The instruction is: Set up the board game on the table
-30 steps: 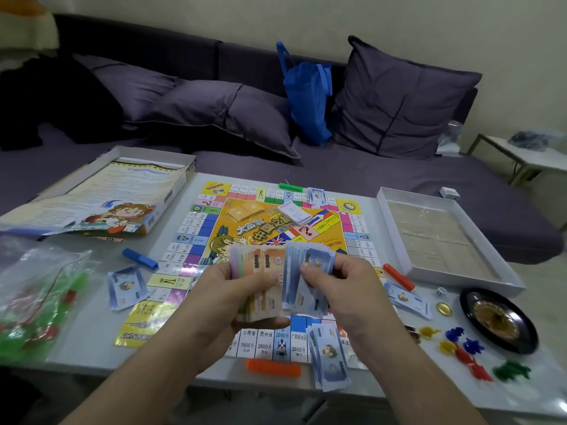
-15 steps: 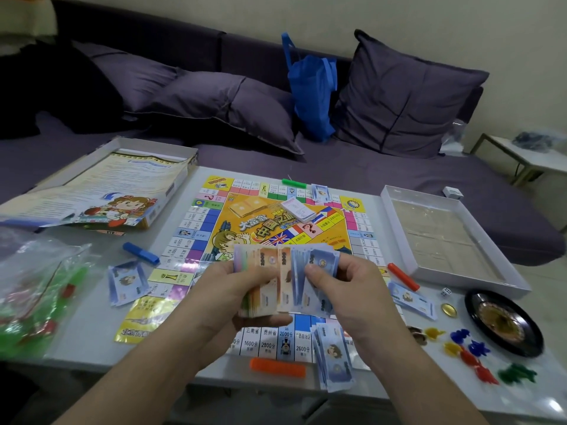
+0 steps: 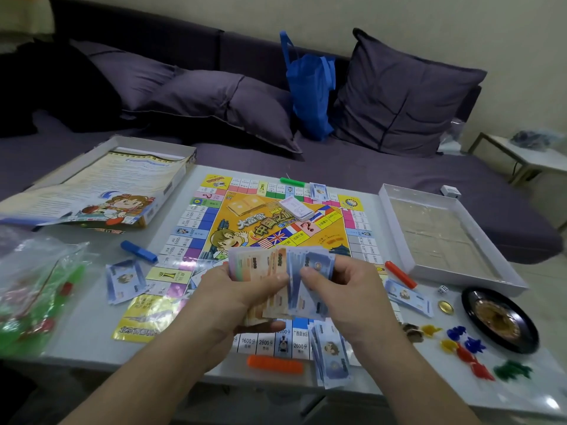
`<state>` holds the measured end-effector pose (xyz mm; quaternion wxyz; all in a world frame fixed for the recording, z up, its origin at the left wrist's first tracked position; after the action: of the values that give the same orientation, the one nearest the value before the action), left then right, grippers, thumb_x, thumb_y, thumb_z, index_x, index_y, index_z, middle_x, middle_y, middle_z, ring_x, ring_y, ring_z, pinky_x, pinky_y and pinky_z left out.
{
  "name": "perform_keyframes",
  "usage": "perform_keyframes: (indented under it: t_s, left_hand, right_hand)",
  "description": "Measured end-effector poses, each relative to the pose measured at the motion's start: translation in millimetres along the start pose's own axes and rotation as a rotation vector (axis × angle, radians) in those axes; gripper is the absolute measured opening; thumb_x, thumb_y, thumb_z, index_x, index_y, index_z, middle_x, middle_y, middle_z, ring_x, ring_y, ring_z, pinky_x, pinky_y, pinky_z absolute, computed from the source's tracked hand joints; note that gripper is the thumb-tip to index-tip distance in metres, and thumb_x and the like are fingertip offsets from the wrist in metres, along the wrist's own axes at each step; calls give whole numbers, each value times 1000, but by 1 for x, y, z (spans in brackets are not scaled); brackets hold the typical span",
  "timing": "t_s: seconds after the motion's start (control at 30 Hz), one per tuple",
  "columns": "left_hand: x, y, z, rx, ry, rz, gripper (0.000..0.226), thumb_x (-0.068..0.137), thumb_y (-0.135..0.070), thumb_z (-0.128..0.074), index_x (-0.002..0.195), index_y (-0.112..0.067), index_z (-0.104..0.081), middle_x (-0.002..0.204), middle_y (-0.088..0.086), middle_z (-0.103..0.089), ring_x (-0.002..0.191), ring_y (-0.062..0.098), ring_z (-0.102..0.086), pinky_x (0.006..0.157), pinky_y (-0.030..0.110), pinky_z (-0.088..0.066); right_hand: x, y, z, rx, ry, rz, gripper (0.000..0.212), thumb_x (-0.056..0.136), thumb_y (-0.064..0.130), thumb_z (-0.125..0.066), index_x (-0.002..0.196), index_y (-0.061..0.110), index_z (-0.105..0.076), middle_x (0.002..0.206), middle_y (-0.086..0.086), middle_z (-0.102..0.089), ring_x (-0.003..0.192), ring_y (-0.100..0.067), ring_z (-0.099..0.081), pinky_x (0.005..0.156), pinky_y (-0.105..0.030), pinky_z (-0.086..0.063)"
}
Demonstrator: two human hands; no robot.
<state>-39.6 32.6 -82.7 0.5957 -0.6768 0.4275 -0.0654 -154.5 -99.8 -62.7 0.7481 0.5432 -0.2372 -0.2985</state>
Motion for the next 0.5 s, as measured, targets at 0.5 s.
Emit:
perform_keyframes:
  t_s: [0.5]
  left_hand:
    - [1, 17, -20, -34, 48, 67, 33, 81, -7, -83, 111, -4, -70, 94, 18, -80, 82, 34, -79, 60, 47, -66]
  right_hand:
    - [-11, -14, 22, -77, -115, -55, 14, 97, 19, -73, 92, 30, -80, 83, 5, -79, 80, -14, -77, 77, -49, -65]
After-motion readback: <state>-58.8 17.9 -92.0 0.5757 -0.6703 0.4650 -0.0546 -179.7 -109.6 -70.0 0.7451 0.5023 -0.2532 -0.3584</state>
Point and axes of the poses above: each hand's wrist, its own x-axis towards the middle knuckle, its own z-axis out of the back of the hand, y = z × x, the point moved 4 cm from there along x, towards the middle knuckle
